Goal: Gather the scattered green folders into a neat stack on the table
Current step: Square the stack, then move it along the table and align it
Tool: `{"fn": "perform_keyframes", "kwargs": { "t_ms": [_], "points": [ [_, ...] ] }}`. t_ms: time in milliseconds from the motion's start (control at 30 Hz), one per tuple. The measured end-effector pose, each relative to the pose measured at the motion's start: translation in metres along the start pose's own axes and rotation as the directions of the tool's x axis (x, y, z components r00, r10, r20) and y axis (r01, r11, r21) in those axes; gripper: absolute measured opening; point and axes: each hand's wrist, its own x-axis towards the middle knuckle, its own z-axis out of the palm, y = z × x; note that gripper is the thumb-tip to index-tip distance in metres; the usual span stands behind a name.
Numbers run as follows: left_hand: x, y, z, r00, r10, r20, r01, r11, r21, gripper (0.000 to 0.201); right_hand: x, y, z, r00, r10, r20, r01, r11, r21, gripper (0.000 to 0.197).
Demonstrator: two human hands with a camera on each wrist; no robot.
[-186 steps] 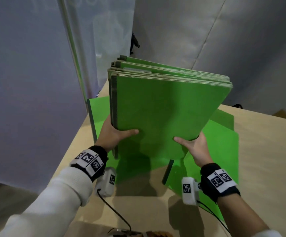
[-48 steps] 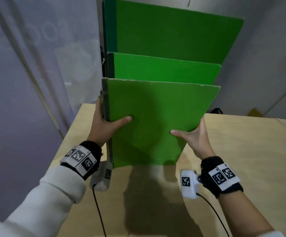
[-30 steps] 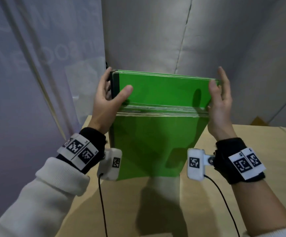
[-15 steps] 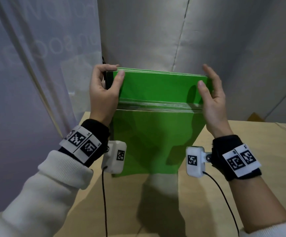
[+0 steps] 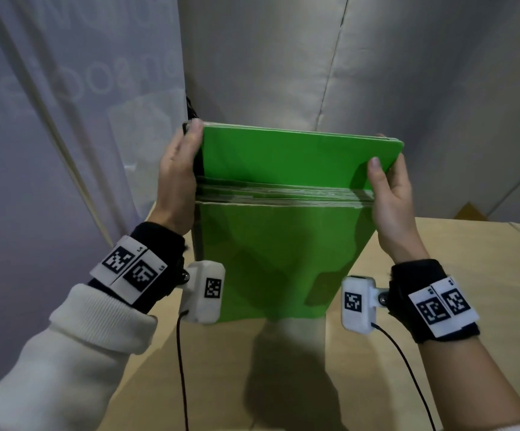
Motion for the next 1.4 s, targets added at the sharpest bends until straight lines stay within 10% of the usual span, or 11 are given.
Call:
{"fn": "perform_keyframes", "kwargs": {
  "t_ms": [100,200,267,433,600,933,1100,1400],
  "points": [
    [-0.012,-0.013,-0.006,0.997,-0.047,0.065,0.056,0.988,-0.143,0.065,-0.009,0.007,0.002,0.994,0.075,-0.084,-0.071,0.996,0.053,0.051],
    [-0.021,-0.034,-0.014,1.0,-0.02,0.005,0.021,0.982,-0.189,0.063,-0.026,0.035,0.002,0.982,0.17,-0.08,-0.169,0.985,0.015,0.123],
    [-0.029,-0.052,-0.02,0.998,-0.056,0.032,0.058,0.997,-0.052,0.108,-0.04,0.054,-0.002,0.968,0.25,-0.022,-0.249,0.968,0.024,0.14],
    [-0.051,-0.099,-0.038,0.987,-0.148,0.063,0.138,0.98,0.14,0.11,-0.05,0.091,-0.013,0.935,0.326,0.142,-0.332,0.943,0.019,0.075],
    [-0.047,-0.112,-0.033,0.991,-0.13,0.015,0.124,0.972,0.2,0.062,-0.043,0.097,-0.008,0.942,0.318,0.102,-0.324,0.945,0.045,0.091],
    [-0.024,-0.109,-0.024,0.997,-0.06,0.04,0.053,0.984,0.171,0.055,-0.037,0.091,-0.01,0.962,0.272,-0.004,-0.271,0.96,0.072,0.077],
    [-0.034,-0.118,-0.025,0.981,-0.168,0.095,0.152,0.976,0.157,0.065,-0.044,0.099,-0.011,0.948,0.314,0.053,-0.317,0.945,0.077,0.112],
    [-0.039,-0.141,-0.04,0.959,-0.255,0.124,0.233,0.958,0.165,0.116,-0.051,0.119,-0.023,0.909,0.388,0.154,-0.389,0.921,-0.028,0.112]
  ]
}}
